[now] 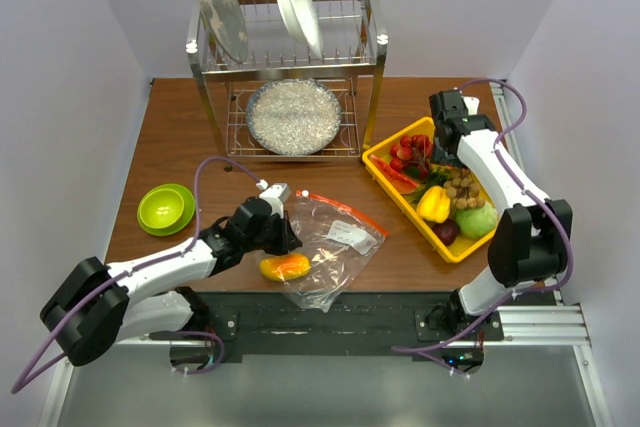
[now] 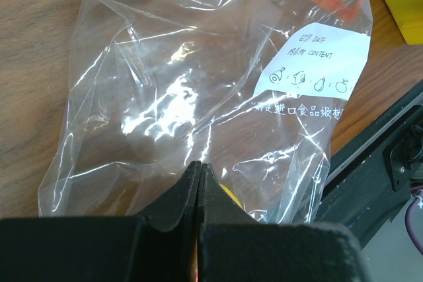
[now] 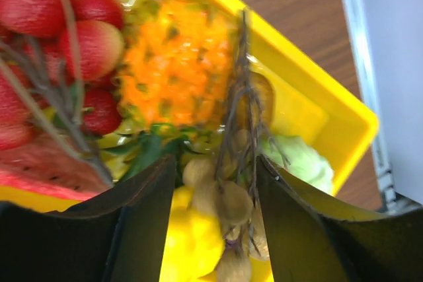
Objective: Open the zip-top bag and remove the fake food
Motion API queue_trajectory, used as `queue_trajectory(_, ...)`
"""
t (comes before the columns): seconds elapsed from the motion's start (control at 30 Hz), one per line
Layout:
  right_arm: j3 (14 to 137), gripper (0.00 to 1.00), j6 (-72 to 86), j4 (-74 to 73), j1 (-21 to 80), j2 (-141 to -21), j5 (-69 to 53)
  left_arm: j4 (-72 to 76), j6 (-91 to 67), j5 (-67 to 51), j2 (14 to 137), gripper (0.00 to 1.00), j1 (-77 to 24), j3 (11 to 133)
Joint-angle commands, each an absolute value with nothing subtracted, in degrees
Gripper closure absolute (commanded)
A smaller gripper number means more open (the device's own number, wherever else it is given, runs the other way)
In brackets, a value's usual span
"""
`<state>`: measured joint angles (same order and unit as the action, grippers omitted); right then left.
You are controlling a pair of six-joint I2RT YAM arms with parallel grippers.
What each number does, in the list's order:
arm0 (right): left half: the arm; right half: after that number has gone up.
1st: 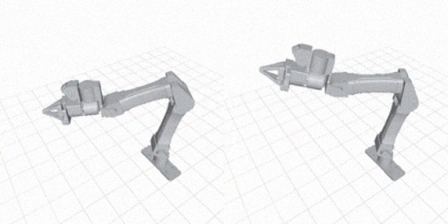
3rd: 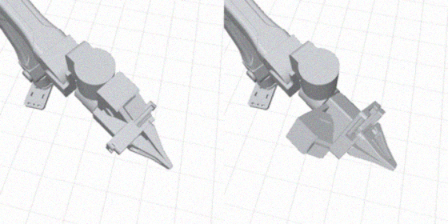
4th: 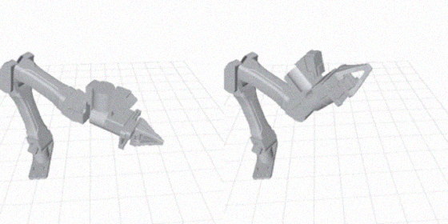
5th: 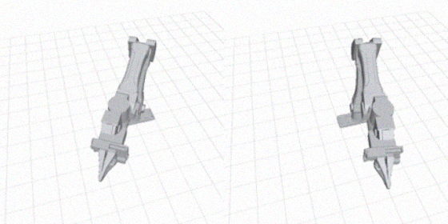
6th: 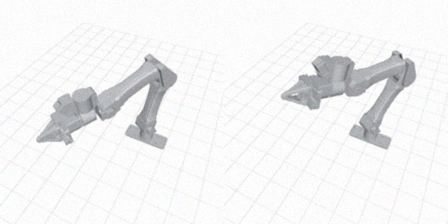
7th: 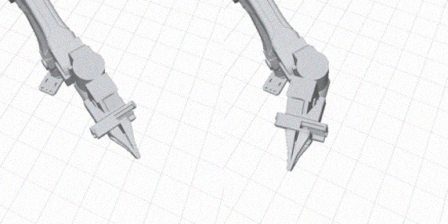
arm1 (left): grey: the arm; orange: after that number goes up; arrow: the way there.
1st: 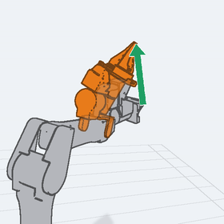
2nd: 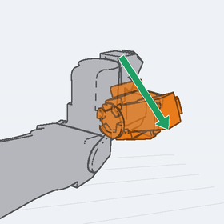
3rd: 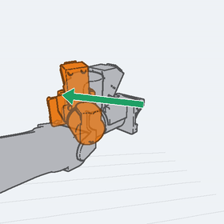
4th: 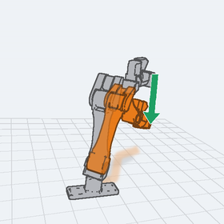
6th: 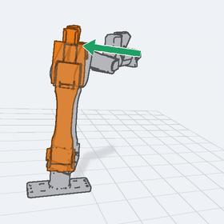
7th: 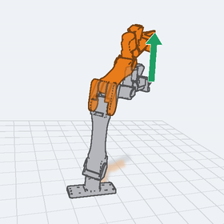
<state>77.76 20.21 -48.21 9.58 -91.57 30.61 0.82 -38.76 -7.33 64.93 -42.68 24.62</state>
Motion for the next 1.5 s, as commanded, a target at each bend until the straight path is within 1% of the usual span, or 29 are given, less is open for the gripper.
queue_trajectory(0.0,79.6,0.41,18.4,-46.2,9.3,-92.2,25.1,3.7,-38.7,-7.5,65.2,1.0,-42.7,25.0)
queue_trajectory(0.2,79.9,0.42,18.8,-46.5,9.2,-91.1,22.9,3.7,-38.7,-7.1,65.6,1.0,-42.7,25.3)
queue_trajectory(0.37,80.9,0.4,18.9,-46.8,9.4,-85.9,22.0,3.4,-39.0,-6.7,65.5,1.0,-42.7,26.1)
queue_trajectory(0.43,82.1,0.4,19.2,-47.4,9.8,-84.3,18.6,2.3,-39.0,-6.0,65.0,0.99,-42.6,27.1)
queue_trajectory(0.53,81.3,0.39,19.9,-46.3,13.1,-81.7,14.6,0.2,-39.9,-4.1,63.7,0.91,-42.6,28.5)
queue_trajectory(0.57,80.3,0.39,20.3,-45.9,15.8,-81.2,13.7,-1.3,-40.3,-3.0,62.4,0.83,-42.5,28.7)
queue_trajectory(0.63,78.8,0.38,20.6,-43.0,19.6,-80.4,11.0,-4.5,-42.1,-1.9,60.8,0.77,-42.3,29.4)
queue_trajectory(0.67,77.1,0.37,20.6,-41.7,23.1,-80.4,9.8,-5.7,-42.8,-0.3,58.9,0.7,-41.8,29.5)
queue_trajectory(0.7,75.9,0.37,20.3,-40.0,24.8,-80.5,7.8,-8.3,-43.6,-0.1,57.8,0.67,-41.7,29.8)
queue_trajectory(0.73,74.5,0.36,19.3,-35.3,26.2,-80.7,3.6,-9.9,-45.5,1.8,56.6,0.65,-41.5,30.0)
queue_trajectory(0.77,72.0,0.35,18.9,-32.7,28.7,-80.9,1.8,-11.9,-46.8,4.5,54.3,0.62,-41.0,30.1)
queue_trajectory(0.83,70.9,0.33,16.2,-28.8,31.4,-82.9,0.2,-18.0,-51.6,6.8,51.9,0.57,-40.3,30.2)
queue_trajectory(0.9,70.5,0.3,14.3,-26.8,35.0,-84.6,-2.0,-24.0,-55.1,10.9,47.7,0.53,-40.1,29.7)
queue_trajectory(0.97,70.7,0.29,12.0,-25.7,36.6,-87.5,-4.7,-27.6,-60.9,14.4,43.8,0.45,-40.0,29.0)
queue_trajectory(1.13,71.8,0.27,9.0,-25.1,38.4,-92.4,-9.1,-35.3,-68.5,17.9,38.9,0.41,-39.9,25.8)
queue_trajectory(1.27,72.3,0.27,8.0,-26.5,39.8,-96.2,-9.8,-35.9,-70.7,16.5,38.3,0.38,-39.8,23.5)
queue_trajectory(1.47,68.4,0.27,8.7,-25.5,40.8,-96.2,-9.9,-35.1,-71.1,15.8,39.4,0.34,-39.8,21.7)
